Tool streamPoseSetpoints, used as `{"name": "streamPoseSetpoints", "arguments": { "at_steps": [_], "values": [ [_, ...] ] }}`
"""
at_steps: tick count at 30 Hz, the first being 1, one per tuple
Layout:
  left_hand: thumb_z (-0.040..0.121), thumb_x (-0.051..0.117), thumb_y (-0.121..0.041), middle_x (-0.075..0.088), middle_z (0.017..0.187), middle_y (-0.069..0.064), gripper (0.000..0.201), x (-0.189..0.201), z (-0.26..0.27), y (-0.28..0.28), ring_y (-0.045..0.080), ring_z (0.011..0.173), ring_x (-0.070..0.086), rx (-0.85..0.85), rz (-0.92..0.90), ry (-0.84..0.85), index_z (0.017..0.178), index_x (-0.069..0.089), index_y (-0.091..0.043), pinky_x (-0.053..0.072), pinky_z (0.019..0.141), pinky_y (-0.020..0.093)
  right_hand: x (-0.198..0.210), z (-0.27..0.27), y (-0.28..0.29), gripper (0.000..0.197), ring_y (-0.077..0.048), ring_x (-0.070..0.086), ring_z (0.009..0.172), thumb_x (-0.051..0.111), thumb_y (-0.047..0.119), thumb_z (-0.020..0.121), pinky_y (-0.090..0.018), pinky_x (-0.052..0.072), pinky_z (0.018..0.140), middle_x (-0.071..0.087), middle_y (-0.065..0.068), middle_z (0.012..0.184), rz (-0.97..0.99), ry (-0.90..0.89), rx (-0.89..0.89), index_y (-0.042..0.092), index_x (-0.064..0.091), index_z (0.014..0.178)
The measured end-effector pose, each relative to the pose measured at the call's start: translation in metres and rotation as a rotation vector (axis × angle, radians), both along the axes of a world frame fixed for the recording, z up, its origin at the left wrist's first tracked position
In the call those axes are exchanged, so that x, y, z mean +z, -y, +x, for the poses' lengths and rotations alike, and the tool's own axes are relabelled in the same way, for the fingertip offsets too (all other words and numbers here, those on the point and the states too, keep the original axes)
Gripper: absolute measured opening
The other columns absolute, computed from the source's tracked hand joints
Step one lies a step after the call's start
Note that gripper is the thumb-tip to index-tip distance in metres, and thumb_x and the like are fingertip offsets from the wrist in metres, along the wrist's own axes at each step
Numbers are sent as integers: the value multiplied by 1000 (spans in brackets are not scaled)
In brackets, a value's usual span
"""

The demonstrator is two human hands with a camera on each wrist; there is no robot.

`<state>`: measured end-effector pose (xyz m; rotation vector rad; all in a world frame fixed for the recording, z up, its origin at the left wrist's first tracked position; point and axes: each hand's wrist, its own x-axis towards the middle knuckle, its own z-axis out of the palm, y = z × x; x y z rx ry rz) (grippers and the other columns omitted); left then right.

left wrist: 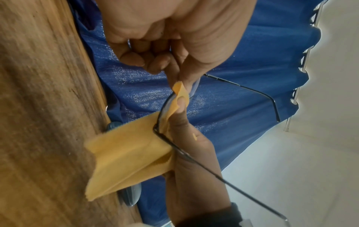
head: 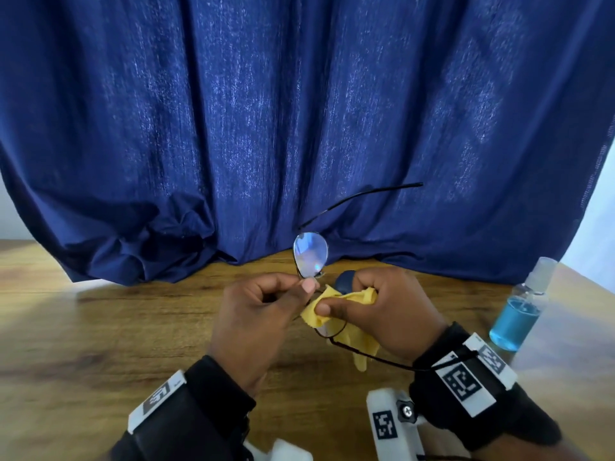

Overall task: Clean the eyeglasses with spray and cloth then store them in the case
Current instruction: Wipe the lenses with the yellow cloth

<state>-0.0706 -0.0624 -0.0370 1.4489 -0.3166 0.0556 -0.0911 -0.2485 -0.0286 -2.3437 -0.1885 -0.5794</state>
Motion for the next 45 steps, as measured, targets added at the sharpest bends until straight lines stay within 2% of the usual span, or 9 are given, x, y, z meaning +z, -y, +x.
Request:
{"name": "streamPoseSetpoints", "arguments": {
  "at_steps": [2,8,17,26,30,33,37,43,45],
  "values": [
    [87,77,-17,82,83,5,10,1,3,-2,22,87,77,33,8,5,81,82,-12,59,78,27,1,1,7,60,-6,35,50,85,60,57,-23,27,49,35,11,49,-22,-46,0,24,38,48],
    [88,76,-17,83,83,3,12,-1,-1,1,14,84,78,-10,39,9,79,82,-12,57,70,14,1,0,2,59,-5,38,50,87,55,59,-20,32,49,38,11,46,11,15,-19,23,39,50],
    [87,75,-16,83,83,2,11,0,-1,1,14,84,78,-14,56,35,81,83,-12,57,70,14,0,0,1,59,-7,37,51,85,60,58,-25,29,50,39,11,49,4,-8,5,21,42,49],
    [87,76,-20,82,83,4,11,3,1,-2,21,86,78,18,100,81,82,82,-13,60,80,31,-2,0,3,65,-8,33,53,79,69,52,-31,30,51,34,9,52,-42,-42,38,18,39,52],
    [87,75,-18,82,83,6,11,5,3,-4,17,81,77,37,73,93,82,82,-11,61,72,20,-5,4,8,58,-8,35,53,77,74,52,-29,31,51,38,11,50,-33,-35,14,27,43,50],
    [87,74,-16,82,84,7,11,9,6,-9,5,75,73,47,23,76,83,82,-8,56,68,13,-3,6,14,54,-7,40,54,77,72,55,-23,31,51,45,15,51,-40,-30,-25,31,44,48],
    [89,74,-21,83,88,-4,10,13,7,-14,8,88,76,106,71,144,86,82,-17,55,82,24,-5,9,27,57,-8,40,56,71,70,67,-27,34,55,43,7,56,-52,-84,-165,25,39,55],
    [84,76,-27,77,77,-12,6,26,19,-34,-1,70,64,254,-37,272,84,80,-23,53,69,10,-5,14,39,50,-6,43,54,68,55,85,-27,37,57,46,7,55,99,-25,-244,21,46,56],
    [83,78,-24,78,86,-5,4,31,22,-42,2,77,68,320,-11,376,86,81,-25,55,72,11,-7,14,36,35,-4,51,61,67,51,88,-28,43,62,55,10,63,59,-52,-203,26,57,66]
  ]
}}
